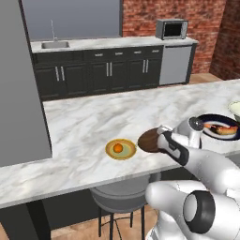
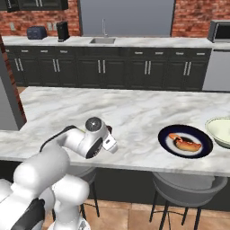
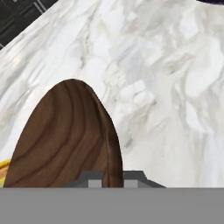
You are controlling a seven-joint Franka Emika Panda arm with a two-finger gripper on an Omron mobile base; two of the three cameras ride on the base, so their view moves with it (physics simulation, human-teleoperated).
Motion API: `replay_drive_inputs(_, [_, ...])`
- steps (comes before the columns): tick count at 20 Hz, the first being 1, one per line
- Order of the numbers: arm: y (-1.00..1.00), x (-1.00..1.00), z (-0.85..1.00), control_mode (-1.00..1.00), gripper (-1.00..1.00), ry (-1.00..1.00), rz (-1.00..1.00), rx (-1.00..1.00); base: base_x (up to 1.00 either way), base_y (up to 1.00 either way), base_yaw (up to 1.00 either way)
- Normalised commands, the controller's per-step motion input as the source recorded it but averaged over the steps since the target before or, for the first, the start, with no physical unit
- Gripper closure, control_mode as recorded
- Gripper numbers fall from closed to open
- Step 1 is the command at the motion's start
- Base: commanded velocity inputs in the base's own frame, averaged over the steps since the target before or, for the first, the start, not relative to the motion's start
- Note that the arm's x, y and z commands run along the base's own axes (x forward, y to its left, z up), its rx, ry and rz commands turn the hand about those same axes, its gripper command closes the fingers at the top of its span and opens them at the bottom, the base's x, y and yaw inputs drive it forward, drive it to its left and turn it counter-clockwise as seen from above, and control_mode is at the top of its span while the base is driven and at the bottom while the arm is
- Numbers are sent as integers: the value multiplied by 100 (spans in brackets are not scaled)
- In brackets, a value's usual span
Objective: Take the smaller bowl and place it next to the appetizer plate on the dining counter , and place the larger bowl next to the plate with cooked food.
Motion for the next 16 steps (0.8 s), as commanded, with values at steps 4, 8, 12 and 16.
replay_drive_inputs(4, [0,44,-27,-100,100,0,0,0,0,0,0])
replay_drive_inputs(8, [0,43,-28,-100,100,0,0,0,0,0,0])
replay_drive_inputs(12, [0,39,-30,-100,100,0,0,0,0,0,0])
replay_drive_inputs(16, [1,35,-32,-100,100,0,0,0,0,0,0])
